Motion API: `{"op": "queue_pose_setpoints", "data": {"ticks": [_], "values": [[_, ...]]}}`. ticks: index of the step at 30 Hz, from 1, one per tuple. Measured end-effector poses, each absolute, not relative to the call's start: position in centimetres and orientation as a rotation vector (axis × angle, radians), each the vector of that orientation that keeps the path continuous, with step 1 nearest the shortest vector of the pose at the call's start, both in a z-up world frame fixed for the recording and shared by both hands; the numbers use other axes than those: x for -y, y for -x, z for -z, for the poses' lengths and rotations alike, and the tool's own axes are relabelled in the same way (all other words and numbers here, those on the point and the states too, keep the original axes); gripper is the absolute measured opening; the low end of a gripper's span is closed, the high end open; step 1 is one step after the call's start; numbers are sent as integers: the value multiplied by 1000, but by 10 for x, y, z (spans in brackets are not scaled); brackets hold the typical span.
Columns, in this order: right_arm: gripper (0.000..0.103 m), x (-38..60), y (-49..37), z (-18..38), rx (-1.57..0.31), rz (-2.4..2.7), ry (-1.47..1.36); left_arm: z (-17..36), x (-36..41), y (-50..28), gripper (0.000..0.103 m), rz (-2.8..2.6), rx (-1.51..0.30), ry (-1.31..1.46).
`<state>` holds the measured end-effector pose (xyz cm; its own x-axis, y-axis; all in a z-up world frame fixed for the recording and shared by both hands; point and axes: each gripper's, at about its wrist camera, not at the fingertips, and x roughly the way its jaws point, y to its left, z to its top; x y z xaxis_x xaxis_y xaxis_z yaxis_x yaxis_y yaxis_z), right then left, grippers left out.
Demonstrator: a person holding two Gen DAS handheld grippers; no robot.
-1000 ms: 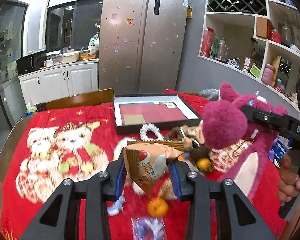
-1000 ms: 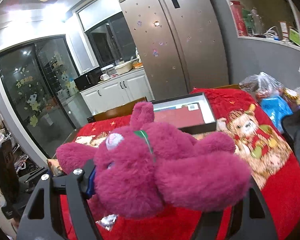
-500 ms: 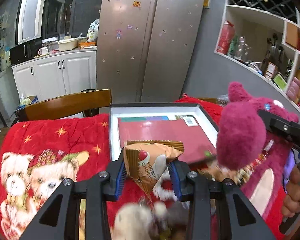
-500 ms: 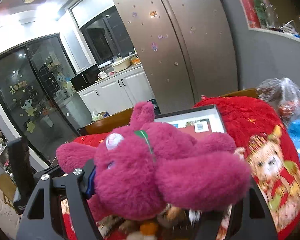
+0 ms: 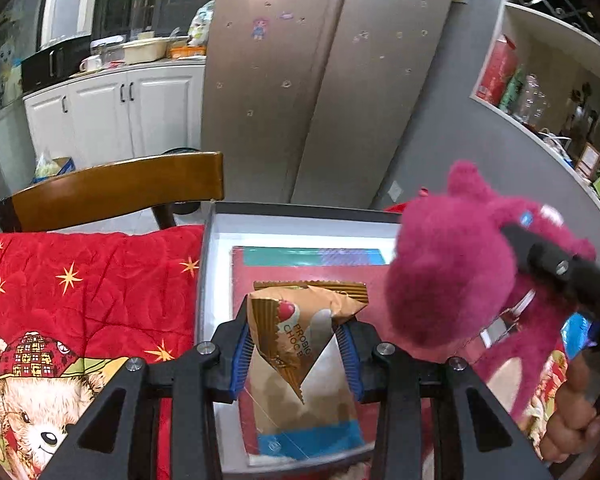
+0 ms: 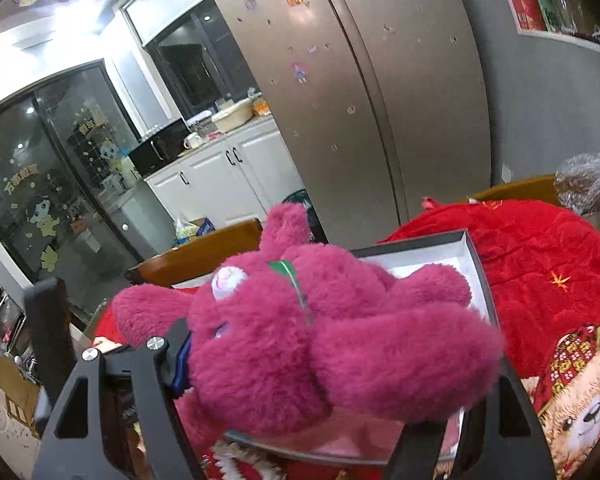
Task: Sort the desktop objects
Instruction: 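Carry the snack pouch and pink plush bear over the black gift box with both tools, then open the left tool to drop the pouch while the right tool releases the bear into the box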
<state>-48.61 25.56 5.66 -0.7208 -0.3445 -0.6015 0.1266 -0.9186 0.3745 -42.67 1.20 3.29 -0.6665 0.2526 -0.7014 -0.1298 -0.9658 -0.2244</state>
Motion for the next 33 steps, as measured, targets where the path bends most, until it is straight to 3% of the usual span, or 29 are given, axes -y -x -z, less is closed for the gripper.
{"op": "queue_pose_setpoints", "data": {"ticks": [10, 24, 30, 32, 33], "values": [[75, -258, 507, -12, 398, 2681, -1133, -10, -26, 434, 39, -2647, 106, 1272], [77, -249, 505, 8, 441, 2647, -1200, 1, -16, 433, 40, -2656, 160, 1366], [89, -262, 497, -4, 528, 2647, -1137, 0, -19, 428, 50, -2673, 134, 1358], [103, -264, 496, -12, 542, 2652, -1115, 0, -21, 426, 54, -2673, 133, 1364], [103, -266, 494, -15, 557, 2658, -1090, 0, -23, 424, 57, -2673, 124, 1361]]}}
